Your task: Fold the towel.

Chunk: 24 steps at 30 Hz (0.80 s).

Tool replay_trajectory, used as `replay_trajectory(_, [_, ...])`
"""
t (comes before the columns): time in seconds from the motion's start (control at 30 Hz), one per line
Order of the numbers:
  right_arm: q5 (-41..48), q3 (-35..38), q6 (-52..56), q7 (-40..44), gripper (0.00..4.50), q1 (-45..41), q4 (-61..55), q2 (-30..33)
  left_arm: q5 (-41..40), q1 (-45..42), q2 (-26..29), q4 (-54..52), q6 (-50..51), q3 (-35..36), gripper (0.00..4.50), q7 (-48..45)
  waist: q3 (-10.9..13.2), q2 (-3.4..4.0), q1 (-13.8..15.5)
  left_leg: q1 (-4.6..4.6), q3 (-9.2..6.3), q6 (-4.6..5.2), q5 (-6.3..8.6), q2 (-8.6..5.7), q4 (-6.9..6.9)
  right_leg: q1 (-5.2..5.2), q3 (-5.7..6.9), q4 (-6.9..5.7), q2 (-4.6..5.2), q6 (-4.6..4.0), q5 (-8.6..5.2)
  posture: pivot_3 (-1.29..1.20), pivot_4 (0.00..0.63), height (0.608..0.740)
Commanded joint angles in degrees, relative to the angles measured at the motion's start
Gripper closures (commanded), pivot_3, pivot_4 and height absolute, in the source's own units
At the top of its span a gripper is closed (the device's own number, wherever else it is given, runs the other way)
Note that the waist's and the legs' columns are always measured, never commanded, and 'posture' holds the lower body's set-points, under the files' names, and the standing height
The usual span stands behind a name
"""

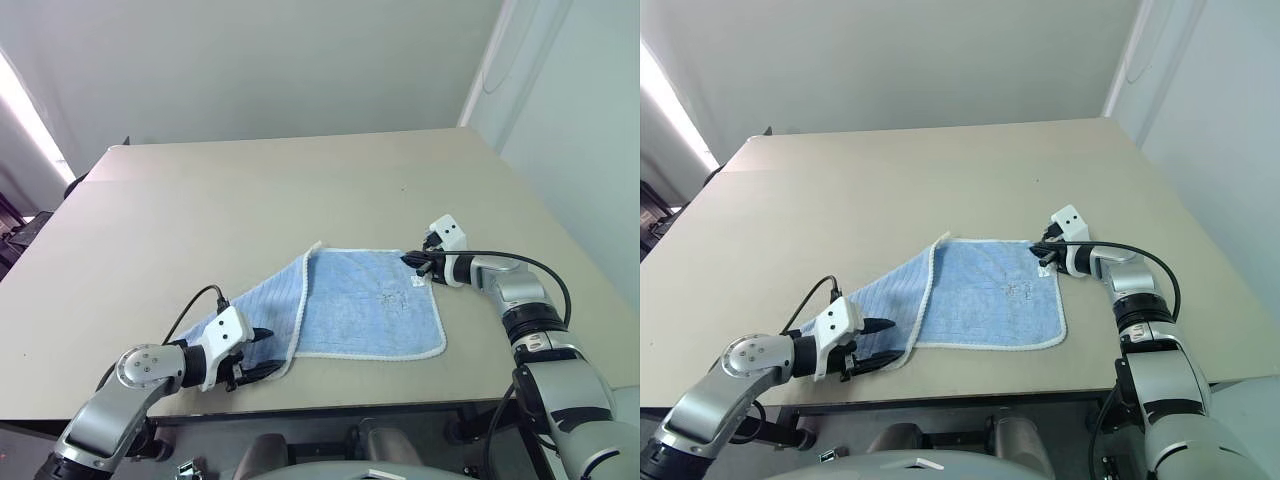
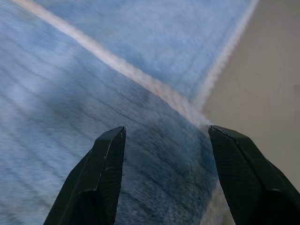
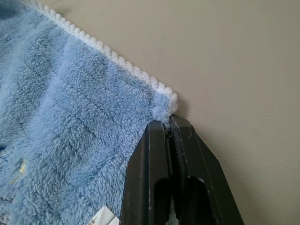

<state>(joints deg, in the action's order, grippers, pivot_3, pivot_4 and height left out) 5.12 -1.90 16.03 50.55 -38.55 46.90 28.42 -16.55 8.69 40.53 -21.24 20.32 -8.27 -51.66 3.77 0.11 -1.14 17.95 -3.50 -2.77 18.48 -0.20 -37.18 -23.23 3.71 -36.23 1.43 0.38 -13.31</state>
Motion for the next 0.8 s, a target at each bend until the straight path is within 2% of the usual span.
replay_trajectory(0.03, [-1.0,-0.1,1.1,-1.3,4.48,1.1,-0.1,0.4,1.6,-1.4,1.0,-0.7,-2.1,-0.4,1.53,-0.9,0.0,-0.01,0.0,0.0,0.03,0.0,0.0,-0.01,0.0,0.0,-0.05,0.01,0.0,0.02,0.01,0.0,0.0,0.74])
replay_trajectory(0.33, [-1.2,0.1,1.1,-2.4,4.48,1.7,-0.3,0.4,-0.5,-3.1,3.9,-1.9,-0.6,-3.3,1.53,-9.1,0.0,-0.01,0.0,0.0,0.07,0.01,0.0,-0.04,0.0,0.0,-0.17,0.07,-0.02,0.07,0.04,0.0,0.0,0.74])
replay_trajectory(0.53, [-1.6,-0.1,1.1,-3.4,4.48,2.1,-0.6,0.7,3.8,-7.2,4.6,-0.5,1.6,-8.1,1.53,-9.7,0.0,-0.03,0.0,0.01,0.08,0.0,0.0,-0.04,-0.03,0.02,-0.19,0.1,-0.04,0.08,0.04,0.0,0.0,0.74])
replay_trajectory(0.7, [-1.9,-0.1,1.0,-3.8,4.48,2.5,-0.9,1.4,4.8,-8.3,4.9,-0.6,4.3,-9.2,1.53,-9.1,0.0,-0.05,0.0,0.01,0.08,0.01,0.0,-0.06,-0.01,0.02,-0.27,0.11,-0.05,0.1,0.05,0.0,0.0,0.74])
replay_trajectory(0.8, [-1.8,0.2,1.1,-4.1,4.5,2.7,-1.0,1.7,5.5,-8.6,5.4,-0.1,5.3,-9.6,2.12,-9.0,0.0,-0.1,0.1,0.0,0.08,0.01,0.0,-0.07,-0.04,0.04,-0.29,0.12,-0.05,0.11,0.05,0.0,0.0,0.74])
